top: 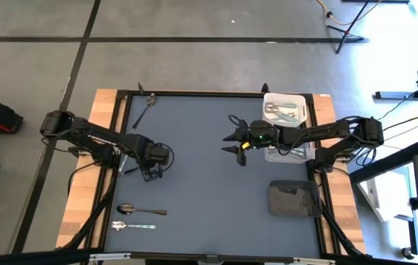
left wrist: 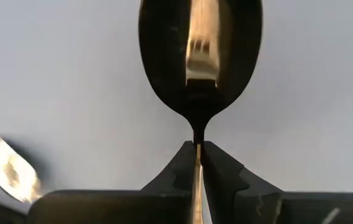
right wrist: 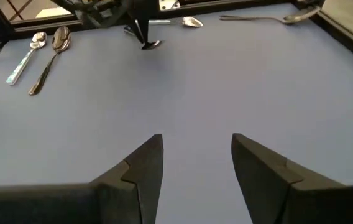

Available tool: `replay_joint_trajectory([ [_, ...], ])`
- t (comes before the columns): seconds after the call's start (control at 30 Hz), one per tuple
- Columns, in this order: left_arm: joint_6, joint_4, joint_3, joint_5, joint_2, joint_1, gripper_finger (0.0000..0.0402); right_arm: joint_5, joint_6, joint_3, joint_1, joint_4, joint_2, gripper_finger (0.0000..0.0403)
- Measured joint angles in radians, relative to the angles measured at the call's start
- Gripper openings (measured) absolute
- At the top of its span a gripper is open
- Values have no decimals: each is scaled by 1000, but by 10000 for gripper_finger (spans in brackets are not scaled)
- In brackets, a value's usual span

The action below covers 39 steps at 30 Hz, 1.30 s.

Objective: Sort silverware by color (type)
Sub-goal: Put the black spoon into the black bin

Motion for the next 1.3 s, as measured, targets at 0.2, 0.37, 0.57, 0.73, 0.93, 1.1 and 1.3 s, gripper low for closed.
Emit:
replay_joint_trajectory([
  [0.2,58,75,54,-132,-41,-54,14,-1,2,0,0,13,35,177],
  [0.37,145,225,57,-209,-69,-96,14,-3,2,0,0,67,84,177],
  [0.57,287,483,50,-312,-69,-145,14,-23,27,0,0,183,148,177],
  [0.73,424,752,-7,-324,-69,-153,14,-27,56,0,1,244,168,194],
  [0.93,531,1081,-101,-345,-69,-119,14,-28,58,0,11,300,168,272],
  [1.1,549,1214,-142,-346,-64,-80,14,-5,5,0,74,440,168,317],
  [1.3,547,1268,-145,-345,-64,-51,14,179,-62,0,170,556,168,318],
])
